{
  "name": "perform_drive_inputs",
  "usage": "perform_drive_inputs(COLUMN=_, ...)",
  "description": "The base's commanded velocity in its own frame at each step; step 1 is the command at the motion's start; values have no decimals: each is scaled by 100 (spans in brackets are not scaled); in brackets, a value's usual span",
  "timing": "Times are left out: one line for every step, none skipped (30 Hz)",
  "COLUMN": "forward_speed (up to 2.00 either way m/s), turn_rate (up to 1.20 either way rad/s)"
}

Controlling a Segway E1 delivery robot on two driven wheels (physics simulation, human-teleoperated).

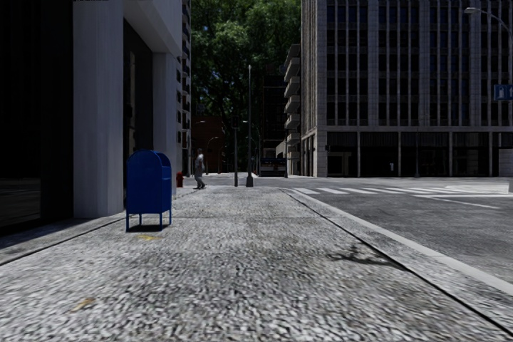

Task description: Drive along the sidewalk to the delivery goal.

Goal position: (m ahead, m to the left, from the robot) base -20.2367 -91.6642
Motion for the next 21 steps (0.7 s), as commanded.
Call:
perform_drive_inputs(forward_speed=200, turn_rate=0)
perform_drive_inputs(forward_speed=200, turn_rate=0)
perform_drive_inputs(forward_speed=200, turn_rate=0)
perform_drive_inputs(forward_speed=200, turn_rate=0)
perform_drive_inputs(forward_speed=200, turn_rate=0)
perform_drive_inputs(forward_speed=200, turn_rate=0)
perform_drive_inputs(forward_speed=200, turn_rate=0)
perform_drive_inputs(forward_speed=200, turn_rate=0)
perform_drive_inputs(forward_speed=200, turn_rate=0)
perform_drive_inputs(forward_speed=200, turn_rate=0)
perform_drive_inputs(forward_speed=200, turn_rate=0)
perform_drive_inputs(forward_speed=200, turn_rate=0)
perform_drive_inputs(forward_speed=200, turn_rate=0)
perform_drive_inputs(forward_speed=200, turn_rate=0)
perform_drive_inputs(forward_speed=200, turn_rate=0)
perform_drive_inputs(forward_speed=200, turn_rate=0)
perform_drive_inputs(forward_speed=200, turn_rate=0)
perform_drive_inputs(forward_speed=200, turn_rate=0)
perform_drive_inputs(forward_speed=200, turn_rate=0)
perform_drive_inputs(forward_speed=200, turn_rate=0)
perform_drive_inputs(forward_speed=200, turn_rate=0)
